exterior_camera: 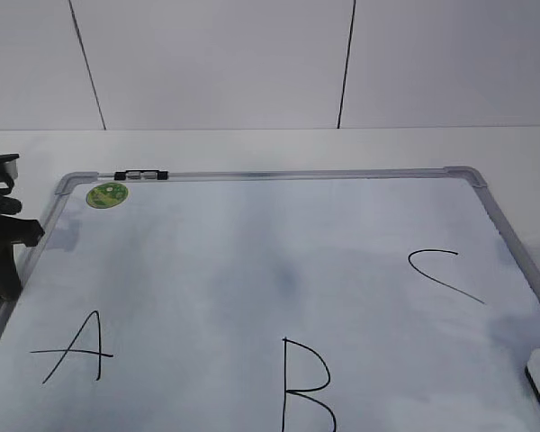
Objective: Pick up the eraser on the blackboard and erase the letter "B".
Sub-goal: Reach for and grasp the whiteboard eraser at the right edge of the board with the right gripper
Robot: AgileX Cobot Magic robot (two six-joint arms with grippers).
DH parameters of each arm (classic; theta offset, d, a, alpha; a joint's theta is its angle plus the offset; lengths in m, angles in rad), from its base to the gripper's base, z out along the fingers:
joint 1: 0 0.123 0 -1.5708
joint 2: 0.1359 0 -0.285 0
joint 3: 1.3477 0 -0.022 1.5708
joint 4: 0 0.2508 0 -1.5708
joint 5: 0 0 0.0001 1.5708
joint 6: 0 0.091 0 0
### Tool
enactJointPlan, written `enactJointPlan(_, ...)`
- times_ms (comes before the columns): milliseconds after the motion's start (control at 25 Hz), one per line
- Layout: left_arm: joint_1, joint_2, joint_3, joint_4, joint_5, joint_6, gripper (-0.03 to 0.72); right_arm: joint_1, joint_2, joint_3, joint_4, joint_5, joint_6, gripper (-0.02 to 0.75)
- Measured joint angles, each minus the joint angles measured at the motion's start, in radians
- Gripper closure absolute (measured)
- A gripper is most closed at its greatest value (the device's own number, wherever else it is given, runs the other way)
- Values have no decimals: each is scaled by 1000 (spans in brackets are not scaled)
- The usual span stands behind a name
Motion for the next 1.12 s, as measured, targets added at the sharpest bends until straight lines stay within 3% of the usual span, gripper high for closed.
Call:
enactJointPlan(440,0,0,0,-2,1,-10,669,0,57,0,-24,-2,24,150)
enactJointPlan(1120,0,0,0,-5,1,-10,669,18,316,0,-108,-156,27,147)
